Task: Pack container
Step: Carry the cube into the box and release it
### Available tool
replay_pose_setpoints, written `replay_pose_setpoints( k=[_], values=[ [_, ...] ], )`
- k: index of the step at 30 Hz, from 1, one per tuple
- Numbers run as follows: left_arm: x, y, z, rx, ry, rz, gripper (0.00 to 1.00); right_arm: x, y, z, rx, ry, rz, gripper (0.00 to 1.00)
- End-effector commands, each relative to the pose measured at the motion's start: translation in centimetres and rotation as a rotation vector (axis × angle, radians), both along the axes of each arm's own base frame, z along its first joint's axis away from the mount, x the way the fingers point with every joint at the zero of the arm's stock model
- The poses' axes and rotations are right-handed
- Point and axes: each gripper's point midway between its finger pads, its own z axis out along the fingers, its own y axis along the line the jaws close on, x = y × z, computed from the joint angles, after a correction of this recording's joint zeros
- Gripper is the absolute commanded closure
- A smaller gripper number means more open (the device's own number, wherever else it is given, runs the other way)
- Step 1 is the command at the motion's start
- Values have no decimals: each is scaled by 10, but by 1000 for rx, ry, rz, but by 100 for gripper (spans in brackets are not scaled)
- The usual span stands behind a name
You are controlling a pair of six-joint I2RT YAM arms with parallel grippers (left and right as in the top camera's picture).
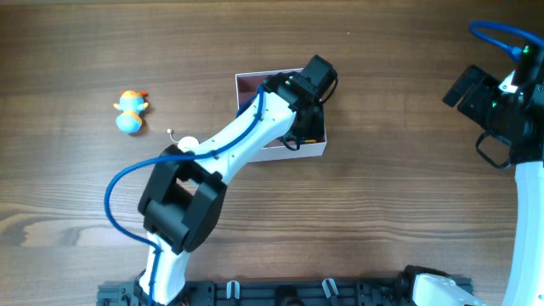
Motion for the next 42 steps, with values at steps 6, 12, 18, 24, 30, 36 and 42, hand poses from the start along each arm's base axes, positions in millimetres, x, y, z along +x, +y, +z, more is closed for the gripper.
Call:
replay_pose_setpoints(
  k=[6,12,18,24,30,36,42],
  values=[
    [3,-6,-5,0,-7,23,35,3,1,1,-3,0,18,0],
    [5,-10,20,-50,-46,16,33,3,1,1,-4,0,18,0],
    [7,2,79,-117,-138,17,33,3,1,1,-3,0,18,0],
    [11,81,169,-85,-328,52,27,3,1,1,-3,0,18,0],
    [0,208,214,90,-409,89,19,3,1,1,-4,0,18,0],
    [-8,327,182,252,-244,327,15,3,1,1,-3,0,18,0],
    [6,388,105,190,-42,499,18,3,1,1,-3,0,18,0]
  ],
)
